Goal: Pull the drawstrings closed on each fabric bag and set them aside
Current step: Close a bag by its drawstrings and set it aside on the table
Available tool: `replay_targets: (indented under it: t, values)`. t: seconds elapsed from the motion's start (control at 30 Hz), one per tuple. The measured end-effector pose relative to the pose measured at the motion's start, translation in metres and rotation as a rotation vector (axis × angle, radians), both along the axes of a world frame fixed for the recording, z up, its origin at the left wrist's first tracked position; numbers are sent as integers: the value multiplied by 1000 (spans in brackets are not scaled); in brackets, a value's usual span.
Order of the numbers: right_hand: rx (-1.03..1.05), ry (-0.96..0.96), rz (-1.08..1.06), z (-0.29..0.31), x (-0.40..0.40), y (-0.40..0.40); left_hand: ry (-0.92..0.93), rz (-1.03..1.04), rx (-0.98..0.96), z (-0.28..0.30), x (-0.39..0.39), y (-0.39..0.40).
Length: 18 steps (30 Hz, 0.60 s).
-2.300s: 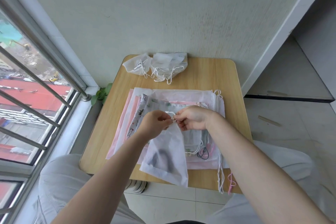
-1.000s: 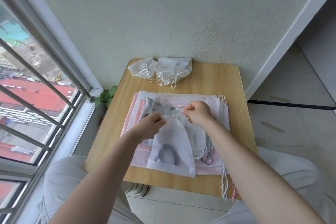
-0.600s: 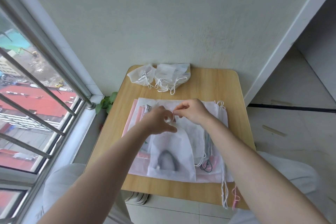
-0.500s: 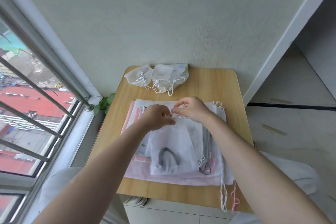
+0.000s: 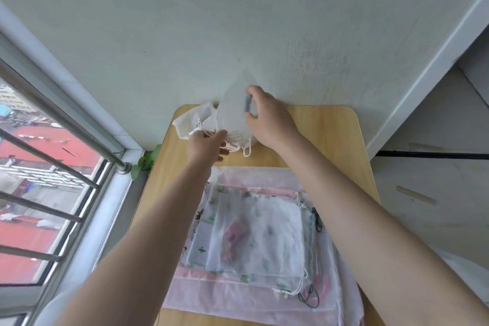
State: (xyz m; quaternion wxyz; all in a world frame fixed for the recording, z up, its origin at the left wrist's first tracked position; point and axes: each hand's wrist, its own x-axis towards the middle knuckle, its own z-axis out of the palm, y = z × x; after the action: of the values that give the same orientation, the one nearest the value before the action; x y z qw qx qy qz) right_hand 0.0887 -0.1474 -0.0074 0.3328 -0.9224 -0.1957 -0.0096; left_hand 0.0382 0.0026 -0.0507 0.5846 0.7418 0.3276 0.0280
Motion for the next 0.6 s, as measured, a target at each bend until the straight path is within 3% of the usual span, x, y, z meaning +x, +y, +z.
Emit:
replay_targets:
  t: [0.07,0.17,0.27,0.4,0.6]
  values:
    - [-83,48,-11,-13,-5,-12,101,-7,20,-8,0,-7]
    - [-326,297,48,-30,-18,-31,165,-36,304,-18,-14,-20]
    - [-565,469,157,-39,-38,-41,130,-402,482,-29,-34,-37]
    - [-739,512,205,-46,-63,-49,170,-929,664,-47,-64,-56]
    - [-829,475,196,-48,-89,-62,191,-908,954,-59,-85,-72]
